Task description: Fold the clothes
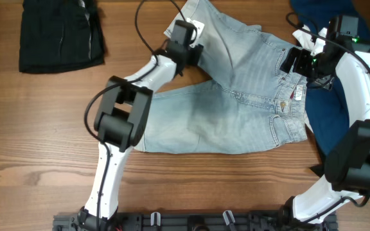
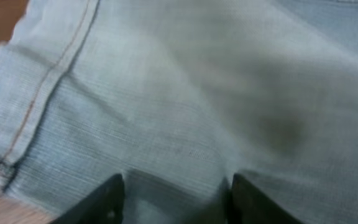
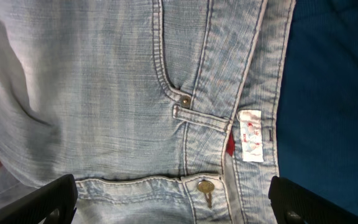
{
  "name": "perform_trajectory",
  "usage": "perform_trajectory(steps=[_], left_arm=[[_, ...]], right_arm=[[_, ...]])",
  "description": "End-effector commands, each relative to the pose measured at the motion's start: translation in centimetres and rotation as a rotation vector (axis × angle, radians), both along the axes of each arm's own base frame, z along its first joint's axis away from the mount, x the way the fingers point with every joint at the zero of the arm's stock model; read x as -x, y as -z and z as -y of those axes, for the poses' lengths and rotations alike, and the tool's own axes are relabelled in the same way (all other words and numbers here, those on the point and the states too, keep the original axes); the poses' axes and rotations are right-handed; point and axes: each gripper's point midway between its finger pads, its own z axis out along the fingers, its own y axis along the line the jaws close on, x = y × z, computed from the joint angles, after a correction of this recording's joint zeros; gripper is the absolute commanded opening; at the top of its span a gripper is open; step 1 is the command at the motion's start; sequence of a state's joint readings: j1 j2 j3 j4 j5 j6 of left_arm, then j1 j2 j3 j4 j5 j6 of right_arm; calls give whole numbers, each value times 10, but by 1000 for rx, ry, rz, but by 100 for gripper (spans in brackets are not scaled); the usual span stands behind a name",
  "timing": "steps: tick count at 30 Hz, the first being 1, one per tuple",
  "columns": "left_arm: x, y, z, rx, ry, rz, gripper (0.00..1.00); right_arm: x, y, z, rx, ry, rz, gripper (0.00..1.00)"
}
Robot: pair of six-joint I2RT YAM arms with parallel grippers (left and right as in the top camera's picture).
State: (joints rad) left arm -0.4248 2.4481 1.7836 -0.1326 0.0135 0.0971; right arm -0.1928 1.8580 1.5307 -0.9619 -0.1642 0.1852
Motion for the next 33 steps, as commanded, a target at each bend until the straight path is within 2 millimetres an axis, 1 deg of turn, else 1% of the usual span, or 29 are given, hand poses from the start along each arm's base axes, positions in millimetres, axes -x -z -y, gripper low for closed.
perform_trajectory(steps=[1,4,5,7,9,10,11,12,13,14,15,16,17,19,20,21,22,23,24,25,26,27,28,29,30,31,33], left_arm=[[34,67,-75,-135,-116,-281,48],[58,79,-111,-106,-299,-459,49],[71,84,-124,-95,-370,-537,50],[97,88,-134,-81,-410,-666,54],[129,90,-146,-98,-468,-812,57],[154,88,-154,-136,-501,-909,60],[167,86,-157,-160,-506,-959,61],[187,82,-162,-200,-512,-1036,59],[200,78,-165,-226,-520,-1088,55],[207,74,-167,-240,-523,-1116,49],[212,69,-170,-248,-531,-1136,45],[213,63,-172,-248,-535,-1142,45],[211,46,-173,-236,-539,-1126,45],[202,15,-172,-201,-536,-1059,45],[194,-9,-170,-170,-531,-998,46],[185,-45,-168,-124,-526,-908,48],[180,-77,-167,-84,-520,-829,50],[176,-118,-166,-30,-510,-721,55],[177,-145,-166,2,-504,-654,59],[180,-177,-167,40,-495,-574,64],[187,-205,-168,73,-489,-508,69],[196,-232,-171,109,-499,-449,71],[212,-262,-174,147,-498,-386,73],[226,-281,-177,173,-506,-349,74],[241,-297,-179,191,-501,-318,75],[256,-311,-179,204,-488,-289,78],[286,-336,-181,239,-481,-232,82]], right_arm=[[-4,-19,-4,-8,-10,52,99],[-5,-20,-9,-32,-18,58,100],[-6,-21,-10,-41,-20,63,99],[-7,-21,-10,-42,-21,65,99],[-8,-22,-15,-68,-30,72,99],[-10,-23,-18,-81,-37,82,100],[-11,-24,-20,-80,-41,86,99],[-13,-24,-25,-79,-55,92,99],[-14,-24,-31,-78,-72,96,100],[-15,-25,-37,-78,-88,99,99],[-16,-25,-43,-77,-103,104,99],[-18,-26,-50,-77,-121,112,99],[-21,-27,-56,-76,-135,122,99],[-24,-28,-60,-76,-143,136,100],[-24,-30,-63,-91,-150,143,100],[-23,-34,-67,-110,-158,149,100],[-21,-40,-69,-121,-163,160,100],[-19,-49,-69,-117,-165,177,100],[-16,-60,-69,-111,-174,198,100],[-11,-75,-70,-97,-196,232,100],[-3,-91,-71,-85,-216,264,100],[5,-104,-71,-80,-219,282,100],[19,-122,-72,-74,-219,304,100],[27,-129,-73,-73,-219,310,100],[35,-133,-73,-67,-237,307,100],[45,-133,-74,-59,-252,284,100],[58,-128,-74,-61,-264,232,100]])
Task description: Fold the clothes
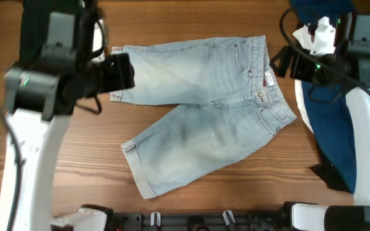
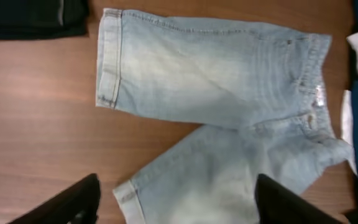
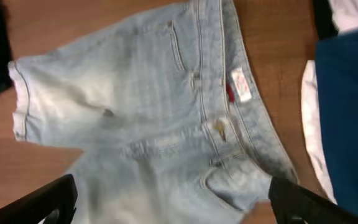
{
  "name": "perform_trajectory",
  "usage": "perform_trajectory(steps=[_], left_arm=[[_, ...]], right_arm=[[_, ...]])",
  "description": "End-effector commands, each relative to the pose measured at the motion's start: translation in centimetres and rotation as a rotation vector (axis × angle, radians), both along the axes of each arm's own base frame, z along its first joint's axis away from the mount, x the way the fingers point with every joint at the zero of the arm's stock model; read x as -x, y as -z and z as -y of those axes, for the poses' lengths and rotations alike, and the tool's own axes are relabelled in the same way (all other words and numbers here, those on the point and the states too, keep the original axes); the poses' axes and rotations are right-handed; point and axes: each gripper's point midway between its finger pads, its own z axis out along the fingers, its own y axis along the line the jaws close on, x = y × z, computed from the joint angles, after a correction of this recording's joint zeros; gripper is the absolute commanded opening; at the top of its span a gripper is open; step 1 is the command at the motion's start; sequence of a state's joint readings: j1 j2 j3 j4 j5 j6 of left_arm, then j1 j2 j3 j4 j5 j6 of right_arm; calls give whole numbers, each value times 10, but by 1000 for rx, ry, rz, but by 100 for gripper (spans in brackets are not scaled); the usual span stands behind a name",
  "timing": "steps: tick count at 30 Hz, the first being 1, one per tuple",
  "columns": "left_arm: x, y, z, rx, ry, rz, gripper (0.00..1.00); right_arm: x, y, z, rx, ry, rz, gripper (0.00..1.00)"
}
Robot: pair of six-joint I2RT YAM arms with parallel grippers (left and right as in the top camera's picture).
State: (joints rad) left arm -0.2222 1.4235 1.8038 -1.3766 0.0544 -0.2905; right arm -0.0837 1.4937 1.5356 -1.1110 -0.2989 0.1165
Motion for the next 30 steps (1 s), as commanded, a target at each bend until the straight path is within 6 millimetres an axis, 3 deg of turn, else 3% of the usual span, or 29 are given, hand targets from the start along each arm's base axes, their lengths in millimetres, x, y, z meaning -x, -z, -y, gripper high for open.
perform_trajectory(steps=[1,5,9,16,22,25,30], left_arm=[[44,-35,-6,34,-42,98,83],[79,-59,-39,21,-208,192,87],[83,-60,-64,-27,-369,213,91],[42,-22,-54,-101,-366,57,92],[13,-4,-46,-120,-363,17,93],[-11,6,-40,-118,-363,21,95],[-43,71,-23,-159,-330,-155,93]], right_arm=[[13,3,-2,18,-60,-40,99],[34,13,-1,44,-97,-126,99],[51,22,11,110,-66,-213,100],[54,20,12,98,-17,-224,98],[69,-13,10,113,-24,-102,100],[72,-11,3,147,-74,-111,100],[53,-8,-6,172,-119,-68,99]])
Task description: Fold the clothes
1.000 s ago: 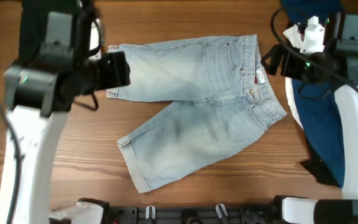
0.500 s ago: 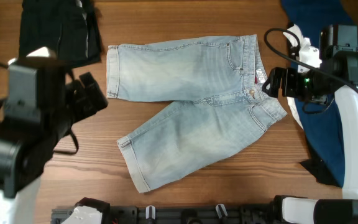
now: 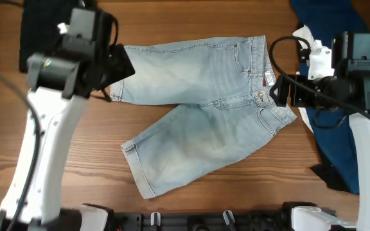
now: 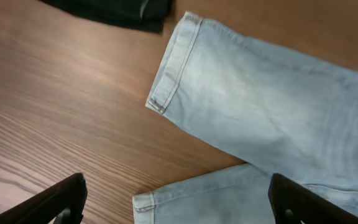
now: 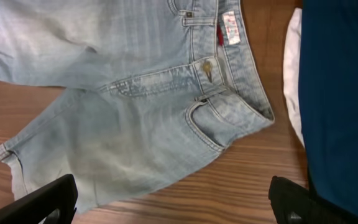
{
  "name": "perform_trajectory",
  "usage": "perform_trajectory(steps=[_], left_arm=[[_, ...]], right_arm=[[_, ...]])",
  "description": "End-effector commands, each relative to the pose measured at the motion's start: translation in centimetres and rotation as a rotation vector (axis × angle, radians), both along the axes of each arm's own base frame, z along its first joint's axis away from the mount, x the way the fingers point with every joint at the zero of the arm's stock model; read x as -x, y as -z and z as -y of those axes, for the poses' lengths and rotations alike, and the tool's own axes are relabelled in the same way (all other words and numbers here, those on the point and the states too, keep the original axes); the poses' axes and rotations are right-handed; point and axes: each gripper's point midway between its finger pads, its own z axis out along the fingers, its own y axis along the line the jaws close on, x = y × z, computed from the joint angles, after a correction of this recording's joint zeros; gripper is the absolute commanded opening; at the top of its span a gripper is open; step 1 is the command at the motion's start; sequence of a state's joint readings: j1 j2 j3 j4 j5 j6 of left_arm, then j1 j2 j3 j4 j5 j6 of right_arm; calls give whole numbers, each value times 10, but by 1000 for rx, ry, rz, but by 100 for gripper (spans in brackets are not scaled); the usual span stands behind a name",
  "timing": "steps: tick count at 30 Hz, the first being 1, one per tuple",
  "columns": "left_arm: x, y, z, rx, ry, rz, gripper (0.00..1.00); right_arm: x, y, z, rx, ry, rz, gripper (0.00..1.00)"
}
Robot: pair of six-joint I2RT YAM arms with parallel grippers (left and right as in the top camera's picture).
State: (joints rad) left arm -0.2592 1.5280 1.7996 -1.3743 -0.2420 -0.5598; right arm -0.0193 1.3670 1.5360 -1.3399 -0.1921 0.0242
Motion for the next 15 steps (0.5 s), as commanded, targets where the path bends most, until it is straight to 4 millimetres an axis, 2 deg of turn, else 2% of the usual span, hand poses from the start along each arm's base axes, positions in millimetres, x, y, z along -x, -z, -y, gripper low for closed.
perform_trajectory(steps=[1,3,4,6,10,11,15], left_arm=[[-16,76,24,46,33,-205,93],[-4,114,35,90,56,-322,92],[4,124,37,92,61,-357,92],[32,154,39,86,86,-477,94],[71,205,46,142,185,-627,97],[80,220,46,146,198,-648,100],[105,269,42,164,198,-675,100]], right_arm=[[-27,10,0,42,-20,21,100],[-48,25,-1,31,-3,8,100],[-55,32,-1,30,-3,-1,100],[-75,64,-1,30,-5,-62,100],[-91,108,-10,-19,-24,-154,100],[-94,113,-10,-20,-24,-160,99],[-102,113,-10,-19,-25,-131,100]])
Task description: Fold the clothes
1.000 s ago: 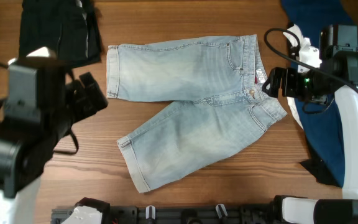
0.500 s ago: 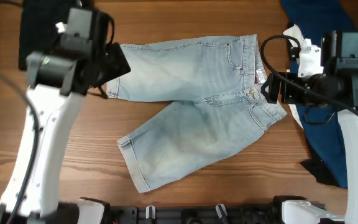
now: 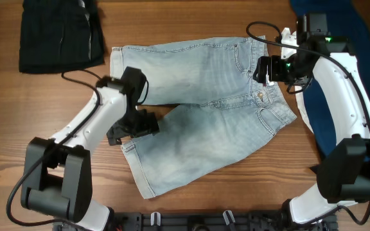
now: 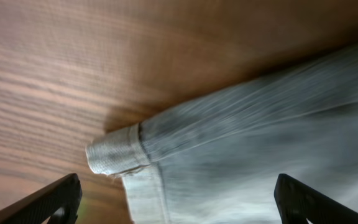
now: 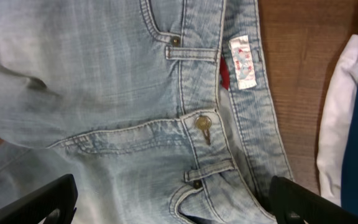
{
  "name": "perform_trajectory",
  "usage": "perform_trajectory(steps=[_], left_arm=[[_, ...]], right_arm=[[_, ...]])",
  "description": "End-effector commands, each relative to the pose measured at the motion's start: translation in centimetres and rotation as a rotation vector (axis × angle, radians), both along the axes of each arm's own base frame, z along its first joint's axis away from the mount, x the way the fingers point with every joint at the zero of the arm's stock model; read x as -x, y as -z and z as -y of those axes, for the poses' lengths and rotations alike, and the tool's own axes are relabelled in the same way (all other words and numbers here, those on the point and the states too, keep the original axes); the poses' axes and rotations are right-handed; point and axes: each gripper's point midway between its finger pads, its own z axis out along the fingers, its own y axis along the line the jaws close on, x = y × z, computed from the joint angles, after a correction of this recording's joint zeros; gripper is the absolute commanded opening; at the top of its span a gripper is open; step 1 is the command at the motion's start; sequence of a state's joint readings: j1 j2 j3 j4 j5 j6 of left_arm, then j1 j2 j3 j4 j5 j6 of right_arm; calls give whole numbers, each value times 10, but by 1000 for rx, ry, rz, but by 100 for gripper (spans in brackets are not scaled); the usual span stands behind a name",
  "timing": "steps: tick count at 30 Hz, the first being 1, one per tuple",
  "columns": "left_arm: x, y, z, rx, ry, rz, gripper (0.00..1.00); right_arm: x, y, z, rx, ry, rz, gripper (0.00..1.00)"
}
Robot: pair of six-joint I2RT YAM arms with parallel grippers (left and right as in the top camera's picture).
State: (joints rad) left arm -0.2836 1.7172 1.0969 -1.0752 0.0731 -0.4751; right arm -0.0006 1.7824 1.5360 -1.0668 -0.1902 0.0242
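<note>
Light blue denim shorts (image 3: pixel 204 96) lie spread on the wooden table, waistband to the right and both legs to the left. My left gripper (image 3: pixel 132 127) is low over the near leg's upper edge; in the left wrist view (image 4: pixel 182 202) its jaws stand wide open around the rolled hem corner (image 4: pixel 114 157). My right gripper (image 3: pixel 267 69) hovers over the waistband, open (image 5: pixel 176 205), with the brass button (image 5: pixel 202 122) and the white label (image 5: pixel 244 62) just ahead of it. Neither holds anything.
A folded black garment (image 3: pixel 60 35) lies at the back left. A dark blue garment (image 3: pixel 329 122) with a white cloth (image 5: pixel 337 124) beside it lies along the right edge, next to the waistband.
Both arms were raised high over the shorts; now both are low. The left gripper has gone from above the far leg's hem to the near leg's hem. The right sits over the waistband button.
At first the shorts lay bunched, with one leg up toward the back; my left gripper was on that leg and my right at the waistband. Later they lay flat with both legs pointing left and both arms lifted, open. Now both grippers are down on the denim again.
</note>
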Motion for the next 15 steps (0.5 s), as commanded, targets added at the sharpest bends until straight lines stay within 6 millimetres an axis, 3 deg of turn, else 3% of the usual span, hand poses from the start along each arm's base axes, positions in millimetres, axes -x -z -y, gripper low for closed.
perform_trajectory(steps=[1,4,5,6,7,8,9,10,15], left_arm=[[18,32,3,45,24,-8,99],[25,53,1,51,24,14,94],[30,55,-1,48,23,3,88],[31,56,-1,47,20,2,75],[28,56,-1,49,18,13,52],[24,57,0,50,18,29,39],[16,57,-3,28,11,62,10],[12,57,-9,-4,-12,80,4],[-29,46,-68,-84,-157,186,4]], right_arm=[[-6,-1,-5,-20,-5,15,100],[-8,-2,-5,-20,-5,22,100],[-8,-2,-5,-20,-5,23,100],[-9,-2,-5,-20,-5,27,100],[-10,-2,-5,-21,-5,33,100],[-11,-3,-5,-20,-4,37,100],[-12,-3,-5,-20,-5,41,99],[-12,-2,-4,-14,-4,38,98],[-5,16,-5,-16,-25,-33,97]])
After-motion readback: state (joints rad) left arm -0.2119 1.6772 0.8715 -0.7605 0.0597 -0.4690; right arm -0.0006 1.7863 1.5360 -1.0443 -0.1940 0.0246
